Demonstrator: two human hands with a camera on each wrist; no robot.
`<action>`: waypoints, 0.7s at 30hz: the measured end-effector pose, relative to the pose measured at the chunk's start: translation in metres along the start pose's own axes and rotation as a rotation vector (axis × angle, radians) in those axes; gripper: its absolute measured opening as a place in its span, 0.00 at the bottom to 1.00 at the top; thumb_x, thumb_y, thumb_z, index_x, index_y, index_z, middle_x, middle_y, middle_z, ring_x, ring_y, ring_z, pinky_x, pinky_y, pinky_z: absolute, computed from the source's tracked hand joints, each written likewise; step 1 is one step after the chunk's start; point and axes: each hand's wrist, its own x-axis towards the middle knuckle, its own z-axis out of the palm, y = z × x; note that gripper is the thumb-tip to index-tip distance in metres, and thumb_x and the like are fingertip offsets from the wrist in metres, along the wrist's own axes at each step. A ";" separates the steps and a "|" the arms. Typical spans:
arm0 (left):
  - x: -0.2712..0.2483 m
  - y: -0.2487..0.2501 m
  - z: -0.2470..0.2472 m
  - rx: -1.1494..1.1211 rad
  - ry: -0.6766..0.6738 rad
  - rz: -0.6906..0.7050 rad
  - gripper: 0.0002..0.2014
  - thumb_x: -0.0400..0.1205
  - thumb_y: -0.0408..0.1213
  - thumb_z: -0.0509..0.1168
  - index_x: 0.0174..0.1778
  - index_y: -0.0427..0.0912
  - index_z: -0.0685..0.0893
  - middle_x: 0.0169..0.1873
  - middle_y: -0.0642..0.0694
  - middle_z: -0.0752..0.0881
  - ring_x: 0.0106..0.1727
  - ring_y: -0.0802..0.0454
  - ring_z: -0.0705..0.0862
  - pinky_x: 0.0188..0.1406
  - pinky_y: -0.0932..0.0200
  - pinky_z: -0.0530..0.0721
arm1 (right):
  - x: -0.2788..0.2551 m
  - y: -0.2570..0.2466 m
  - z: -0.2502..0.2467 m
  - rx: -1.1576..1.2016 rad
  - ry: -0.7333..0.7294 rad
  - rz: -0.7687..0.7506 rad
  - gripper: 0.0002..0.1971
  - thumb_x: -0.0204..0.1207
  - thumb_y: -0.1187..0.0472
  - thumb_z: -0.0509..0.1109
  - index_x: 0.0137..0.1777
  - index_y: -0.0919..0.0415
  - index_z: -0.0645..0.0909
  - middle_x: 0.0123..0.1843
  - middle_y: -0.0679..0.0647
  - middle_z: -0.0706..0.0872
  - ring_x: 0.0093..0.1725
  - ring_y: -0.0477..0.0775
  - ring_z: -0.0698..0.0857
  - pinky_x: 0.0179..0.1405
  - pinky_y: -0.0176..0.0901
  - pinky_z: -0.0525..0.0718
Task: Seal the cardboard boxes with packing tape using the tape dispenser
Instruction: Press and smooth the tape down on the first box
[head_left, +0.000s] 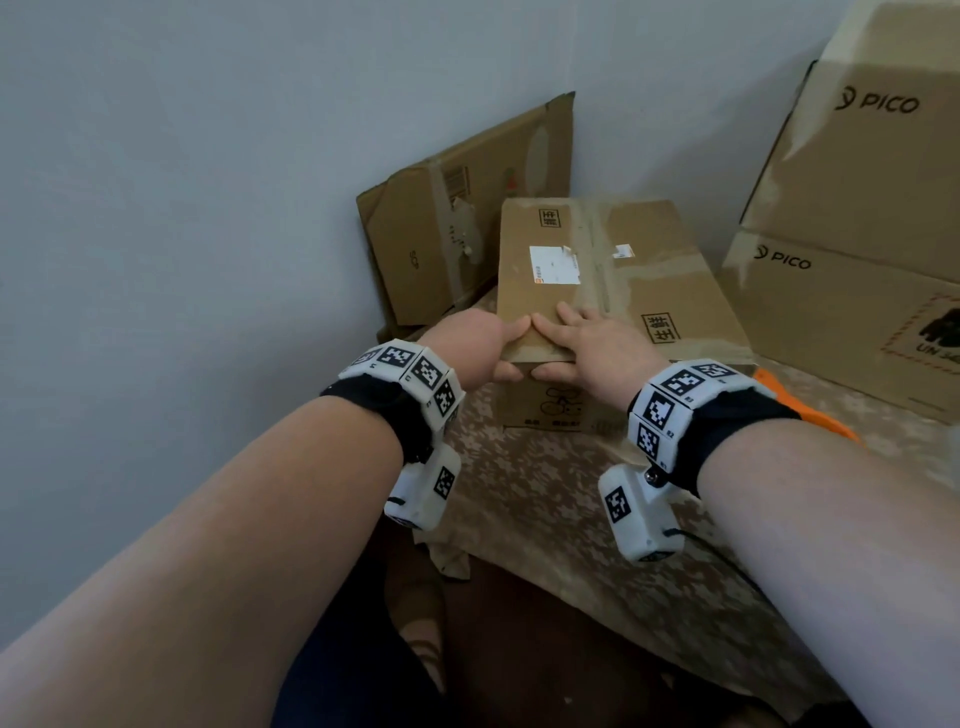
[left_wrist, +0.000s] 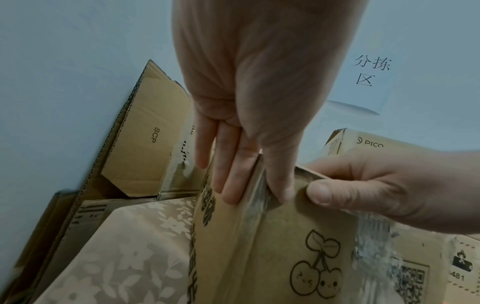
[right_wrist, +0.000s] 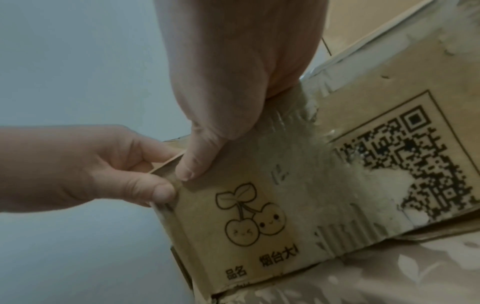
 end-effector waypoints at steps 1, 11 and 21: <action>0.001 -0.001 0.000 -0.007 0.010 0.008 0.36 0.84 0.50 0.60 0.85 0.46 0.51 0.71 0.36 0.76 0.69 0.41 0.76 0.66 0.50 0.76 | 0.000 0.002 -0.001 0.010 -0.012 -0.008 0.35 0.82 0.38 0.55 0.85 0.47 0.47 0.87 0.54 0.50 0.83 0.58 0.55 0.78 0.52 0.59; -0.003 0.004 -0.001 -0.008 0.007 -0.014 0.37 0.85 0.46 0.62 0.85 0.45 0.47 0.74 0.37 0.73 0.71 0.41 0.74 0.68 0.48 0.75 | -0.018 0.031 -0.002 0.085 -0.035 -0.022 0.31 0.85 0.44 0.55 0.85 0.47 0.50 0.87 0.51 0.49 0.85 0.52 0.51 0.81 0.48 0.51; -0.007 0.009 -0.001 -0.023 0.020 -0.057 0.36 0.85 0.44 0.62 0.85 0.46 0.49 0.70 0.38 0.76 0.69 0.42 0.76 0.65 0.50 0.77 | -0.044 0.060 -0.006 0.117 -0.075 0.062 0.32 0.86 0.45 0.53 0.86 0.53 0.47 0.87 0.48 0.47 0.85 0.53 0.49 0.82 0.50 0.49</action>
